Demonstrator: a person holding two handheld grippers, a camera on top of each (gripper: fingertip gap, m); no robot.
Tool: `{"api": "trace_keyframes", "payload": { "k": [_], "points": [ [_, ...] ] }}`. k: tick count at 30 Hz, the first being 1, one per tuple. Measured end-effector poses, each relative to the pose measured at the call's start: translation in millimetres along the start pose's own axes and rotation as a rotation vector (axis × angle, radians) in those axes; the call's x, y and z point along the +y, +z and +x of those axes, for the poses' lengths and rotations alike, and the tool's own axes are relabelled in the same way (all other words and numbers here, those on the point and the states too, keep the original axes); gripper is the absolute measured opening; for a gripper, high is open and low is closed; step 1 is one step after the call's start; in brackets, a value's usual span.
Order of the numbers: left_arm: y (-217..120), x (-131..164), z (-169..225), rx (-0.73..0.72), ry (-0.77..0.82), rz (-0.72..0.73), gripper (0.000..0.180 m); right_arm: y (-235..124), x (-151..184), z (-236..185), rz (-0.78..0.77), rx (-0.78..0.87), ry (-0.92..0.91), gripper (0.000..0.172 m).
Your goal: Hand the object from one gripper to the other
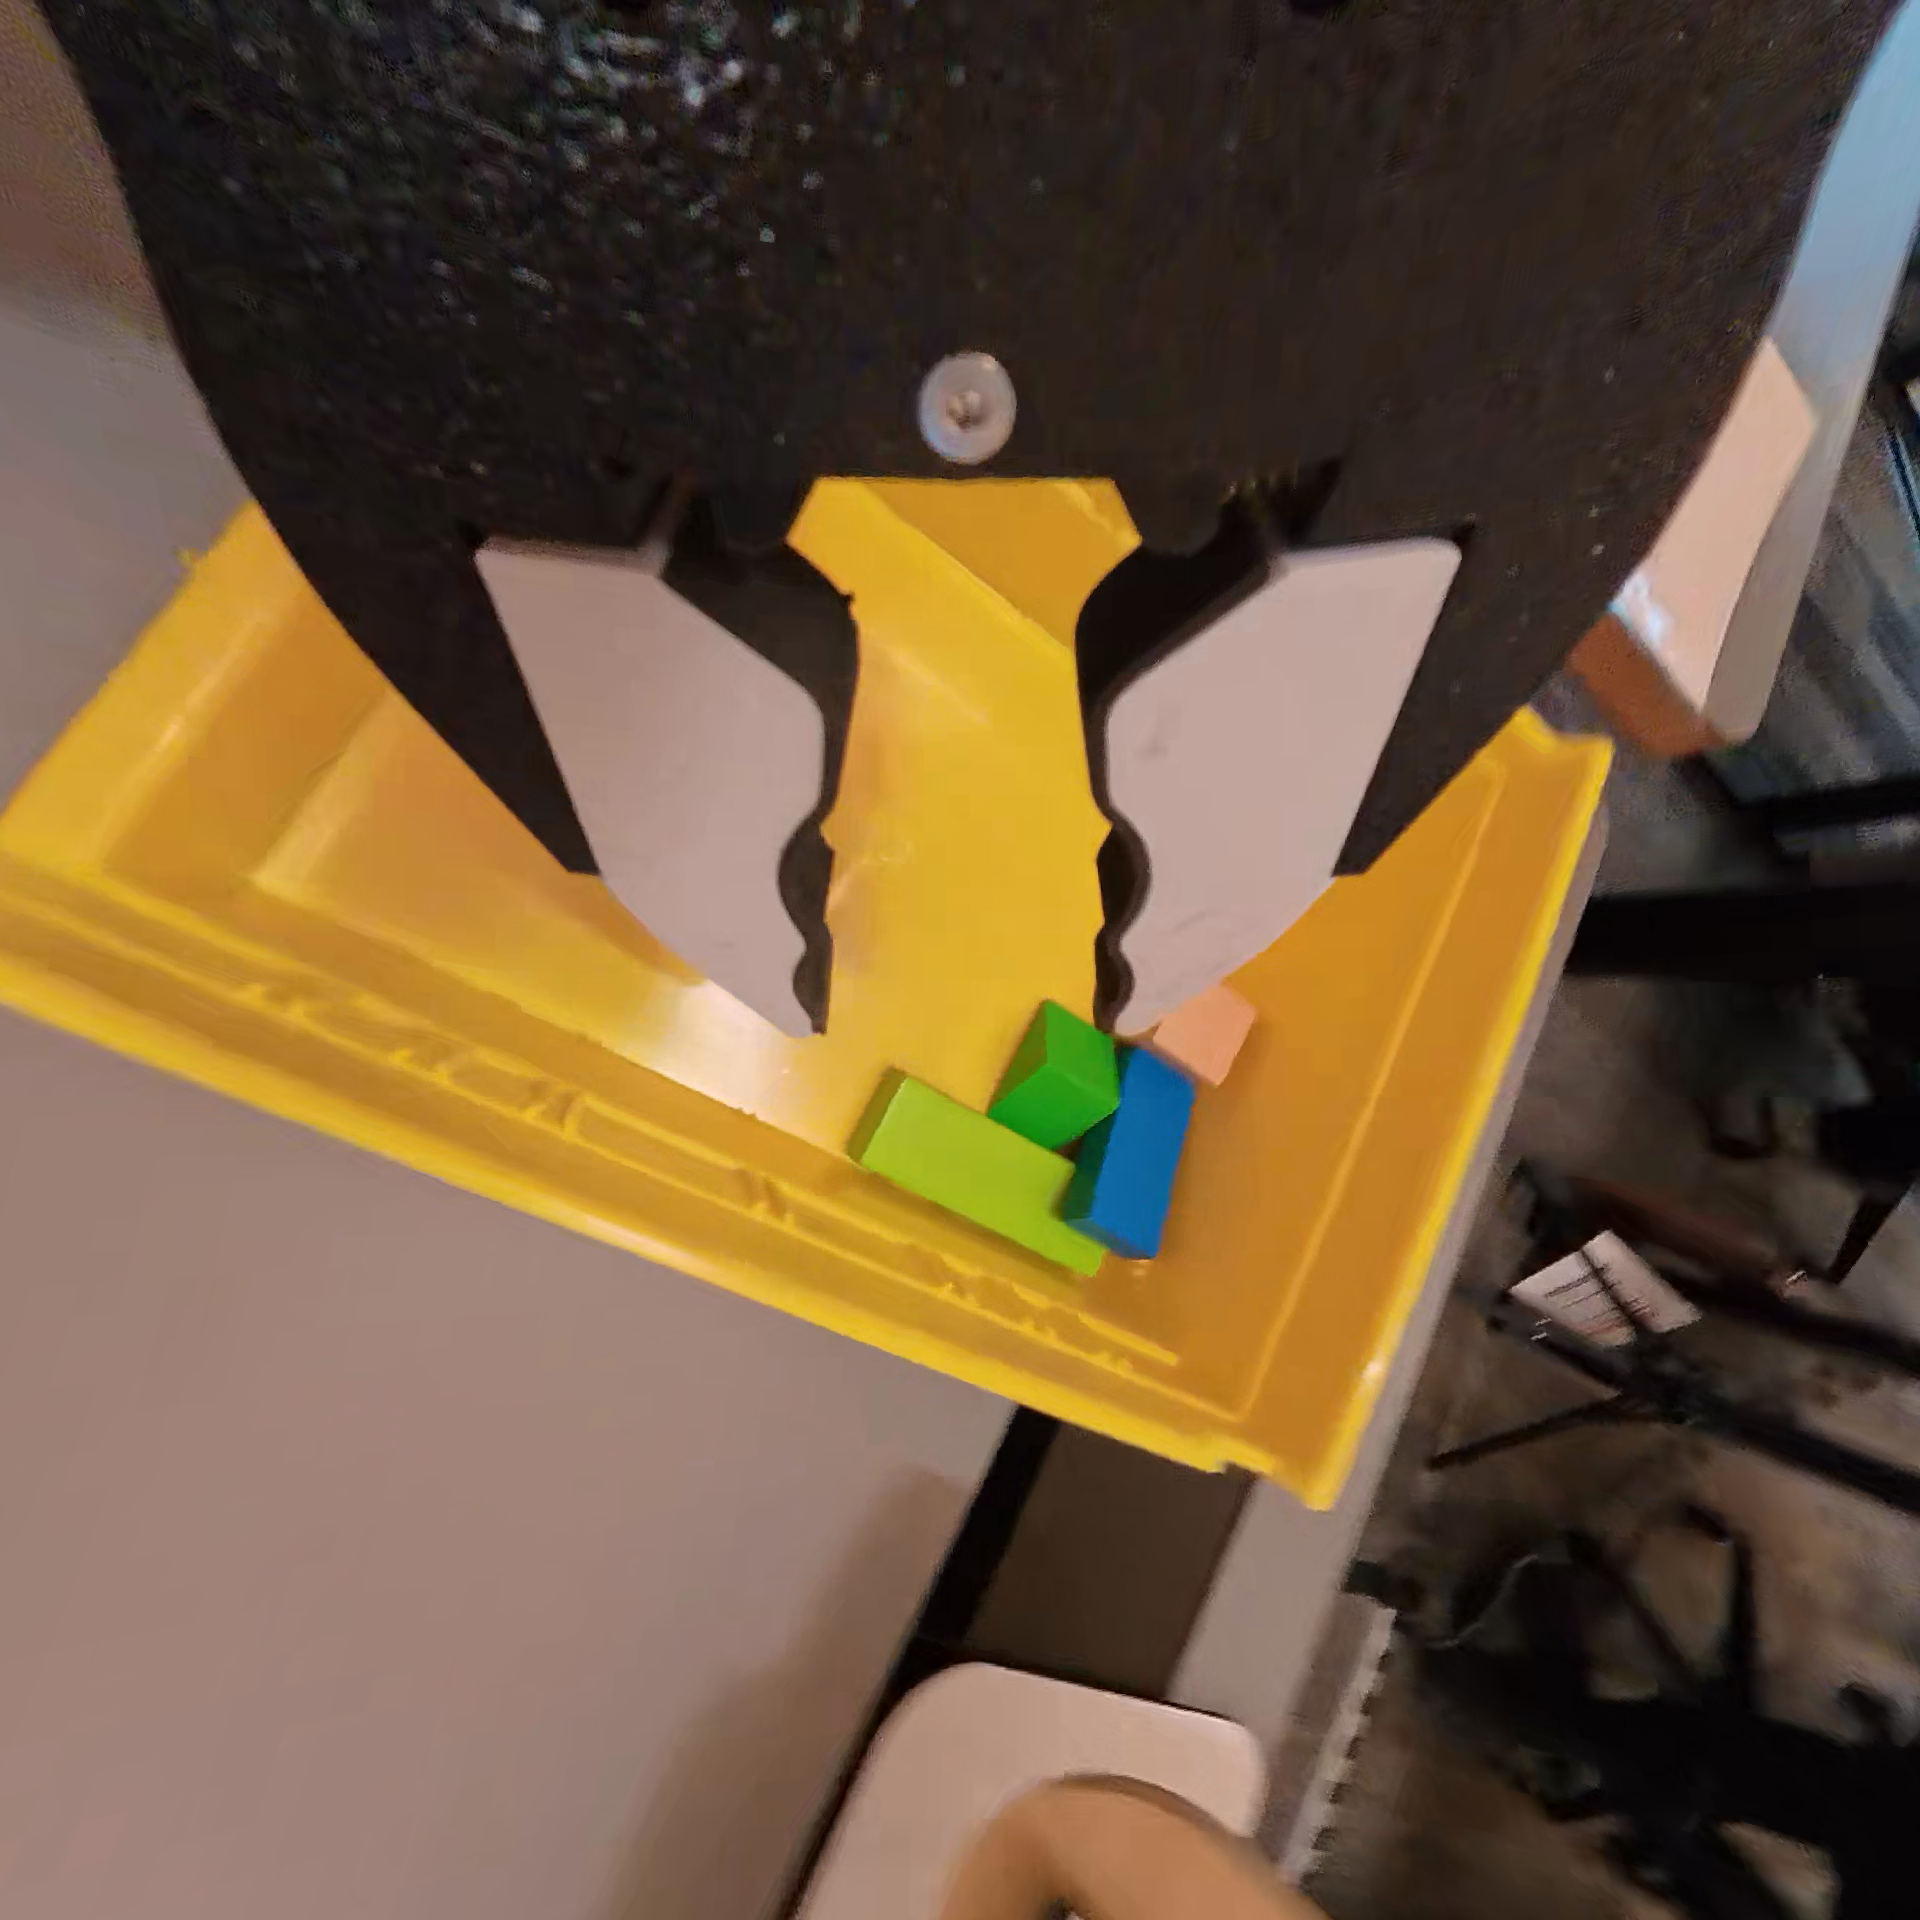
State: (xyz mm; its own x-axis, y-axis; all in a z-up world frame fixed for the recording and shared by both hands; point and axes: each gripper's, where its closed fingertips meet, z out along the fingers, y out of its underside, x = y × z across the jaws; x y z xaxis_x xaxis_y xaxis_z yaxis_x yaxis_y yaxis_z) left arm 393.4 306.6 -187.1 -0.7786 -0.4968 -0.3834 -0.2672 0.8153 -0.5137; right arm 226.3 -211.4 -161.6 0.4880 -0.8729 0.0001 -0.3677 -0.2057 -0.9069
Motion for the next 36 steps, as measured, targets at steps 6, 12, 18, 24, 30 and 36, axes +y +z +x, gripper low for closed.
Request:
{"api": "trace_keyframes", "payload": {
  "k": [6, 12, 18, 24, 30, 36],
  "points": [
    [48.2, 17.2, -9.8, 0.108, 0.207, -0.135, 0.049, -2.0, 3.0, 5.7, -0.013, 0.027, 0.026, 0.051],
    [85.2, 29.6, -22.8, 0.165, 0.232, -0.200, 0.047, -0.7, 7.8, 11.4, -0.042, 0.050, 0.026, 0.051],
    [106.5, 37.5, -28.8, 0.200, 0.252, -0.245, 0.046, 1.4, 8.7, 19.3, -0.065, 0.071, 0.023, 0.051],
    [111.2, 39.3, -29.3, 0.215, 0.249, -0.248, 0.036, 9.9, 14.6, 19.2, -0.087, 0.062, 0.023, 0.051],
    [106.8, 53.1, -16.6, 0.295, 0.307, -0.362, 0.035, 16.5, 16.9, 20.3, -0.092, 0.052, 0.030, 0.051],
    [107.6, 51.7, -9.6, 0.332, 0.335, -0.389, 0.035, 18.4, 16.7, 14.4, -0.090, 0.027, 0.029, 0.052]
  ]
}}
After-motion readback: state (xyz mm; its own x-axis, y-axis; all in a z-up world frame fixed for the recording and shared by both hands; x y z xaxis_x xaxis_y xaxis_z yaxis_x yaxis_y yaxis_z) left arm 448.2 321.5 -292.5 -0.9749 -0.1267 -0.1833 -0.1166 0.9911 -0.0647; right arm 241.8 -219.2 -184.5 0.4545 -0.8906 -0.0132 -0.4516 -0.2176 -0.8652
